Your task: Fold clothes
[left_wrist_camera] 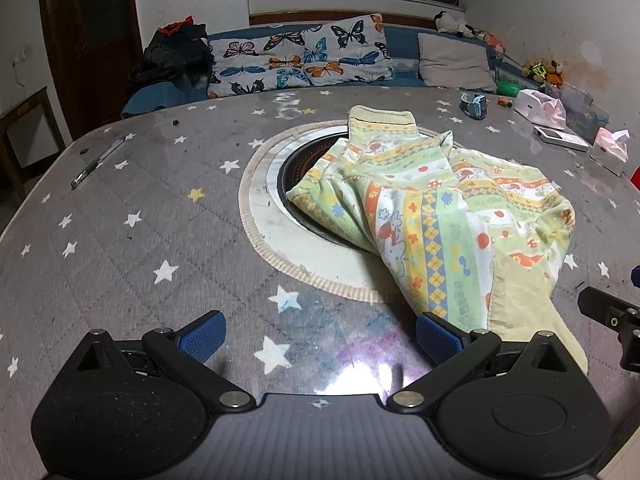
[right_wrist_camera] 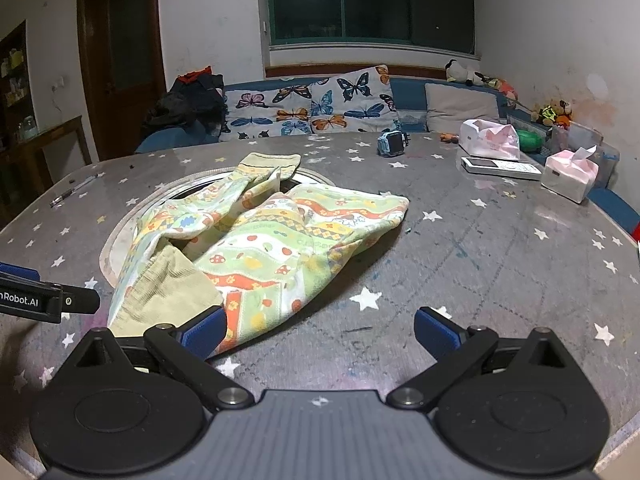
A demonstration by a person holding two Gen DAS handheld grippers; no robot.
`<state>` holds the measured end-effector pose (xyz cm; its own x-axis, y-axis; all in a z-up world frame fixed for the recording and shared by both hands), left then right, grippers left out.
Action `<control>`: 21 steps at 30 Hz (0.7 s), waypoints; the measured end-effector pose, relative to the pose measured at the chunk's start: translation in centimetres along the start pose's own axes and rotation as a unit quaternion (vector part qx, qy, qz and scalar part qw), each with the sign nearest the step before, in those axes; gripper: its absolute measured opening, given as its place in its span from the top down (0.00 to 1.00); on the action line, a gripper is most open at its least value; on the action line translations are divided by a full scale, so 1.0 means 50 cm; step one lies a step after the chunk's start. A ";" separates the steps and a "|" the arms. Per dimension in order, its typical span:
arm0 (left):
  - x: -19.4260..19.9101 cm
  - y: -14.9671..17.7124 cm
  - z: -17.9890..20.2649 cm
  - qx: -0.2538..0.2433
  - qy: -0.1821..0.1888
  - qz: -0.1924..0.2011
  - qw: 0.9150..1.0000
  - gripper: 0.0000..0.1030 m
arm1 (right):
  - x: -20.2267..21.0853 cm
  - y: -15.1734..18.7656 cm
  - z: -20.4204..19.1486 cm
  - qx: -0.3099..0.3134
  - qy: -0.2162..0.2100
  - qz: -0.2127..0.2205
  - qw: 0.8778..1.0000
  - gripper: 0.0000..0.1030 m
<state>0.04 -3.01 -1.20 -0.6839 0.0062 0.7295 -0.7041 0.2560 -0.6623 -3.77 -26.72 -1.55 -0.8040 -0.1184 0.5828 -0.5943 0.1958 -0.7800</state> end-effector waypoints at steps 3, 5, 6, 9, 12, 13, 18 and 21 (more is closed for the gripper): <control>-0.003 -0.004 0.001 -0.002 0.001 -0.001 1.000 0.00 | -0.003 -0.002 -0.001 0.000 -0.002 -0.002 1.000 0.04; -0.005 -0.005 0.001 -0.004 0.001 -0.001 1.000 0.00 | -0.005 -0.003 -0.001 0.001 -0.003 -0.004 1.000 0.04; -0.006 -0.006 0.001 -0.004 0.001 -0.001 1.000 0.00 | -0.007 -0.004 -0.001 0.002 -0.003 -0.004 1.000 0.05; -0.009 -0.008 0.001 -0.004 0.001 -0.002 1.000 0.00 | -0.011 -0.006 -0.001 0.000 -0.004 -0.007 1.000 0.05; -0.012 -0.011 0.000 -0.002 0.002 -0.003 1.000 0.00 | -0.015 -0.008 -0.003 0.001 -0.005 -0.008 1.000 0.05; -0.013 -0.012 0.000 -0.002 0.002 -0.003 1.000 0.00 | -0.017 -0.009 -0.003 0.001 -0.005 -0.009 1.000 0.05; -0.018 -0.018 -0.001 -0.004 0.003 -0.004 1.000 0.00 | -0.024 -0.013 -0.006 0.002 -0.007 -0.011 1.000 0.05; -0.020 -0.021 -0.001 -0.005 0.001 -0.003 1.000 0.00 | -0.030 -0.018 -0.008 0.003 -0.011 -0.013 1.000 0.08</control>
Point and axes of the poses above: each gripper's, at about its wrist camera, not at the fingertips, and x roughly against the way its jaws point, z to its right, y to its underside, the point moved 3 cm from there along -x, roughly the way its jaws point, and after that the axes turned 13 degrees about -x, right-handed, at the moved point
